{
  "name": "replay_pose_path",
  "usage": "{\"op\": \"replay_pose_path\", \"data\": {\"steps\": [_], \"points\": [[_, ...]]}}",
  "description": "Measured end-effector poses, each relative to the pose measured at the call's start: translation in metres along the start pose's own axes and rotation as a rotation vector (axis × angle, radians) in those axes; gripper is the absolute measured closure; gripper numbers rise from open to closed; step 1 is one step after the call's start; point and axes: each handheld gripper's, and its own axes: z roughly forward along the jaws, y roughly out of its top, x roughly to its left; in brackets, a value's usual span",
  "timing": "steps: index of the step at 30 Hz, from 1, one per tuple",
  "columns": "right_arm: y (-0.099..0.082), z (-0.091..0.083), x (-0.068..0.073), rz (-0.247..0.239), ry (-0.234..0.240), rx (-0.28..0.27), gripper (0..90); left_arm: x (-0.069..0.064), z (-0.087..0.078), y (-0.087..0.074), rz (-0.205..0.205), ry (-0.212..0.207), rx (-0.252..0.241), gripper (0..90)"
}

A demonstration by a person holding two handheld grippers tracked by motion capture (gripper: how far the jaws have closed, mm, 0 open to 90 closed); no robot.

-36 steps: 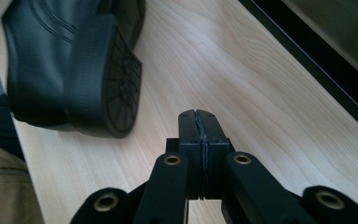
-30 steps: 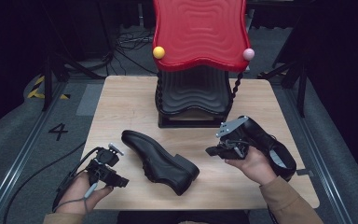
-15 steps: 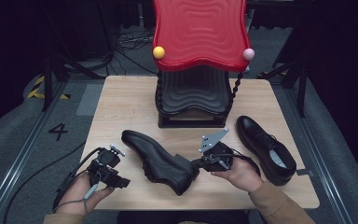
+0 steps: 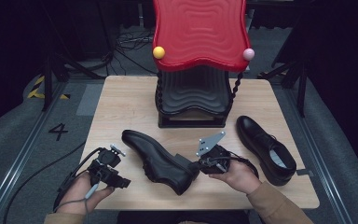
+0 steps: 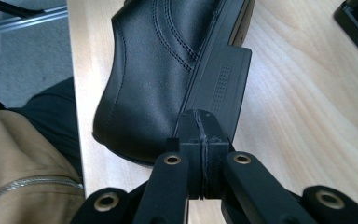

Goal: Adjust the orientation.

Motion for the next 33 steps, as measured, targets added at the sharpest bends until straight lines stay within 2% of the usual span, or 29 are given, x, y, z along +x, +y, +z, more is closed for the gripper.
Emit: {"op": "replay_pose_path", "data": {"steps": [1,3,7,12,16,18,24,27,29,30,31,32,33], "points": [[0.000,-0.001,-0.001,-0.009,-0.013,0.001,89.8,0.000,0.000,0.000,0.000,-0.001,-0.002,39.5],[0.000,-0.001,-0.002,0.004,-0.022,0.001,89.9,0.000,-0.001,0.000,0.001,-0.003,-0.001,39.1],[-0.002,-0.003,-0.006,0.025,-0.021,-0.012,89.9,0.001,0.000,0.000,0.002,-0.001,0.000,39.1],[-0.003,-0.005,-0.009,0.033,-0.069,-0.011,89.8,0.001,0.000,0.000,0.002,-0.001,-0.002,38.8],[-0.005,-0.006,-0.012,0.052,-0.068,-0.018,89.6,0.001,0.001,0.000,0.000,0.000,0.004,38.9],[-0.005,-0.006,-0.013,0.046,-0.079,-0.020,89.4,0.001,0.001,0.000,0.001,0.000,0.004,38.8],[-0.012,-0.008,-0.026,0.089,-0.138,-0.027,89.5,0.001,0.002,0.001,0.003,-0.001,0.002,38.8],[-0.015,-0.008,-0.036,0.110,-0.113,-0.035,89.2,0.002,0.004,0.001,0.002,-0.006,0.008,38.5],[-0.016,-0.008,-0.038,0.118,-0.114,-0.039,88.6,0.003,0.004,0.001,0.002,-0.004,0.011,38.5],[-0.017,-0.007,-0.040,0.114,-0.132,-0.034,85.7,0.003,0.005,0.001,-0.001,-0.004,0.011,38.5],[-0.019,-0.006,-0.042,0.106,-0.177,-0.021,78.9,0.003,0.004,0.001,0.003,-0.004,0.013,38.5],[-0.021,-0.005,-0.045,0.095,-0.242,-0.012,74.9,0.003,0.004,0.001,0.004,-0.005,0.012,38.5],[-0.022,-0.007,-0.047,0.088,-0.310,0.001,75.6,0.003,0.004,0.001,0.005,-0.005,0.008,38.5]]}}
